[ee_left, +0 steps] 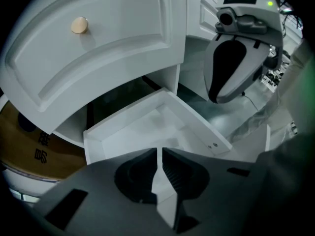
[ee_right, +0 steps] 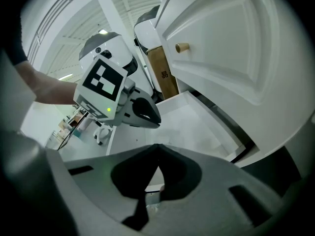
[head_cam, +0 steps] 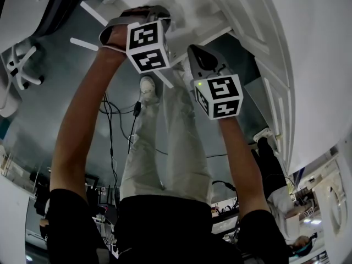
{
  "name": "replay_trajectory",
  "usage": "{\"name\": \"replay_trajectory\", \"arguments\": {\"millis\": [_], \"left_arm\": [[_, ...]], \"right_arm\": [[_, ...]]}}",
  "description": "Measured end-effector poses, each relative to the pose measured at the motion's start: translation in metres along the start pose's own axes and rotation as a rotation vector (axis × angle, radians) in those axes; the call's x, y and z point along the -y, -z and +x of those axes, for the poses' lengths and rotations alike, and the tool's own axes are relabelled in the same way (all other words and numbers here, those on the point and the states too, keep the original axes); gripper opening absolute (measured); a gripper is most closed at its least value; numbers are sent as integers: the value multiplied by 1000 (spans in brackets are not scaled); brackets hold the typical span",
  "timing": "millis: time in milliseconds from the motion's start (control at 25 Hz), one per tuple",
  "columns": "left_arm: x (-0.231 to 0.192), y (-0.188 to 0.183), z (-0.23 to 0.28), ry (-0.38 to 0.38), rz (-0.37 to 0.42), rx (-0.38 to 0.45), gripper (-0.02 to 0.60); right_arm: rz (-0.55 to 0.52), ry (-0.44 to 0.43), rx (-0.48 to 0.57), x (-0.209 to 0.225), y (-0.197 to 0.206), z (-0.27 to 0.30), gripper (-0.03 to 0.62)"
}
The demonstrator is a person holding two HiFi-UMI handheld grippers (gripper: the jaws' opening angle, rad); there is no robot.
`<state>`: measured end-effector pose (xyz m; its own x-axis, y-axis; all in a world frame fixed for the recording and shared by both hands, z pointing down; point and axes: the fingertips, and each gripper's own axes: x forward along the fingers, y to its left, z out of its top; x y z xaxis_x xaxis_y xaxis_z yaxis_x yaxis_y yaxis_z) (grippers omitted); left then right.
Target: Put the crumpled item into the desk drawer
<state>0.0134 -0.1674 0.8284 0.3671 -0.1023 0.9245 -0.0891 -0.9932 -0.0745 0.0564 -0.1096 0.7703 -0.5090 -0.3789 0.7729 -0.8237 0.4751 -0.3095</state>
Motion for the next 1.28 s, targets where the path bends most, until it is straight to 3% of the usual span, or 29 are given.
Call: {"name": "replay_trajectory", "arguments": {"millis": [520,800,920,1120,1280], "left_arm": [[-1,-7,-41,-17,-62,26,8],[-11,-2,-78,-37,-141,21,6],[-13,-3,-96,-58,-203,45,6],[-17,1,-131,-95,-383,100,6],[-12,1,-156,-121,-421,110,6]], "right_arm": [[-9,24,26,-5,-25,-20,-5],[-21,34,44,-10,-44,-37,-6],[-27,42,53,-13,-51,-46,-5],[-30,48,76,-21,-70,-63,-5],[-34,59,96,-29,-85,-78,-5]]}}
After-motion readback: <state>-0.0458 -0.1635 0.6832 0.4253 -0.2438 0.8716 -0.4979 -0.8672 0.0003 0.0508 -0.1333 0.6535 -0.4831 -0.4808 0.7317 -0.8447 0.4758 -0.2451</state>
